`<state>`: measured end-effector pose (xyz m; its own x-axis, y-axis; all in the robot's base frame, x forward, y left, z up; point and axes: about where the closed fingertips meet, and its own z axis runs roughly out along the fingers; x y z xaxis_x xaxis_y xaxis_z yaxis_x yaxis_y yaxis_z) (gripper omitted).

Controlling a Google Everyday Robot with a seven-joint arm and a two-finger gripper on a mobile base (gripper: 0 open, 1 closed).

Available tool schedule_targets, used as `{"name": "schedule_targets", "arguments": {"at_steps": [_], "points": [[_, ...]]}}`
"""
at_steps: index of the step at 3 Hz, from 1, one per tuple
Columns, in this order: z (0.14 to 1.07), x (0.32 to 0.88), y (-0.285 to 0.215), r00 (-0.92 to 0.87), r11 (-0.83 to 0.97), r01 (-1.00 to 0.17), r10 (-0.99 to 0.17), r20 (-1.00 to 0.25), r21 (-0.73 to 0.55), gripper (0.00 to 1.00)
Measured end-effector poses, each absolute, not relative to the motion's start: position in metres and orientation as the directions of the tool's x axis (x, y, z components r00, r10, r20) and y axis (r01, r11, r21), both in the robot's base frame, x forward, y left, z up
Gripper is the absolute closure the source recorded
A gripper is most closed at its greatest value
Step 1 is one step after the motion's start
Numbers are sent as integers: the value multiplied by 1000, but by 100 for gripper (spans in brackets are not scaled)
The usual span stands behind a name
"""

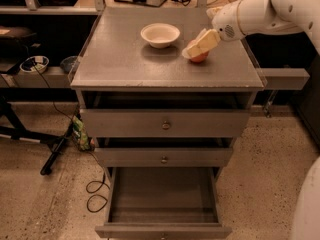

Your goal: Place apple into bottom drawer

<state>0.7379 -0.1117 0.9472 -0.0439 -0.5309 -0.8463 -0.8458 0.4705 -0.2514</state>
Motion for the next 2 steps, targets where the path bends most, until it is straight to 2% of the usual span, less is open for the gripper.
{"name": "schedule_targets", "arguments": {"at_steps": [2], "points": [[940, 750, -127, -41, 487, -840, -499, -866, -241, 0]]}}
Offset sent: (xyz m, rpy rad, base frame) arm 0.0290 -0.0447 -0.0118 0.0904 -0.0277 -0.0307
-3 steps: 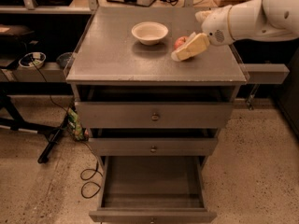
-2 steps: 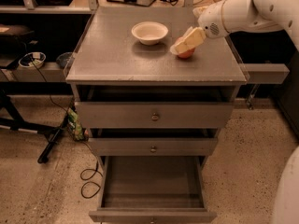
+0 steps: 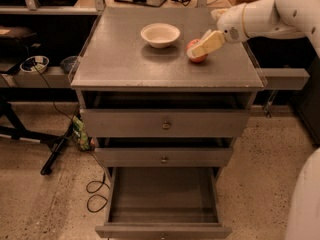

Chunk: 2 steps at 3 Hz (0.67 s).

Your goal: Place apple into bottom drawer

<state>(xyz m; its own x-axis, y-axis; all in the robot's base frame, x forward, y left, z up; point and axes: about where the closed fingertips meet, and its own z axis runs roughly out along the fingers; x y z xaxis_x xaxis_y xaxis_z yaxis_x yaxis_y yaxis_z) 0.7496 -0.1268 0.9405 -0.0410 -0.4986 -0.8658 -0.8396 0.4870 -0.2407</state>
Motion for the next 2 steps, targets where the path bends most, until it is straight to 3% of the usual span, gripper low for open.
{"name": "schedule_targets", "arguments": {"at_steps": [2], "points": [[921, 775, -157, -33, 498, -840, -445, -895, -217, 0]]}}
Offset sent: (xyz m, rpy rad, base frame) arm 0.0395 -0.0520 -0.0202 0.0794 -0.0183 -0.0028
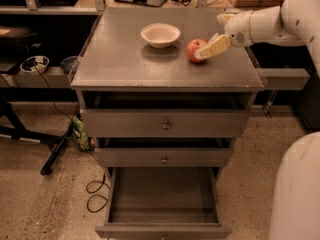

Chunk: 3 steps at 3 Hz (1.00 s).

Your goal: Place apple into bottom drawer

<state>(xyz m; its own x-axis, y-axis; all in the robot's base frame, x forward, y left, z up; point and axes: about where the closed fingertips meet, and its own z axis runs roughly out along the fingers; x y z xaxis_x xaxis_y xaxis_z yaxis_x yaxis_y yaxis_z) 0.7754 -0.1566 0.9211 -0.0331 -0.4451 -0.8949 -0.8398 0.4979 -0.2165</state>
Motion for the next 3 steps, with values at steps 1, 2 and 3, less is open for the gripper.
{"name": "schedule_targets", "arguments": {"at_steps": [1, 2, 3], "points": [[911, 782, -158, -39, 491, -848, -430, -902, -198, 0], [895, 789, -152, -61, 479, -862, -424, -904, -166, 0], [887, 792, -148, -75, 475, -867, -421, -904, -149, 0]]}}
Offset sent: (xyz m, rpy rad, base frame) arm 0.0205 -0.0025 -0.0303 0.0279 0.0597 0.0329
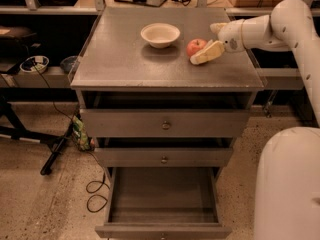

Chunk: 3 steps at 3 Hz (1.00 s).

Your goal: Place apple into bottom drawer

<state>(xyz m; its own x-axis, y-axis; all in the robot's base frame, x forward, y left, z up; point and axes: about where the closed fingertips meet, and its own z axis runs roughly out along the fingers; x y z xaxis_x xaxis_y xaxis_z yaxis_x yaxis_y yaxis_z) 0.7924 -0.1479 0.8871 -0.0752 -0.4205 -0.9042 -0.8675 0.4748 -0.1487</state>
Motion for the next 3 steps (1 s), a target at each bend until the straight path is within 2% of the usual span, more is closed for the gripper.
{"name": "schedule_targets", "arguments": {"at_steps": [1, 3], "points": [[875, 804, -133, -95, 465, -876, -429, -898, -130, 0], [860, 814, -133, -122, 477, -872, -428, -895, -109, 0]]}}
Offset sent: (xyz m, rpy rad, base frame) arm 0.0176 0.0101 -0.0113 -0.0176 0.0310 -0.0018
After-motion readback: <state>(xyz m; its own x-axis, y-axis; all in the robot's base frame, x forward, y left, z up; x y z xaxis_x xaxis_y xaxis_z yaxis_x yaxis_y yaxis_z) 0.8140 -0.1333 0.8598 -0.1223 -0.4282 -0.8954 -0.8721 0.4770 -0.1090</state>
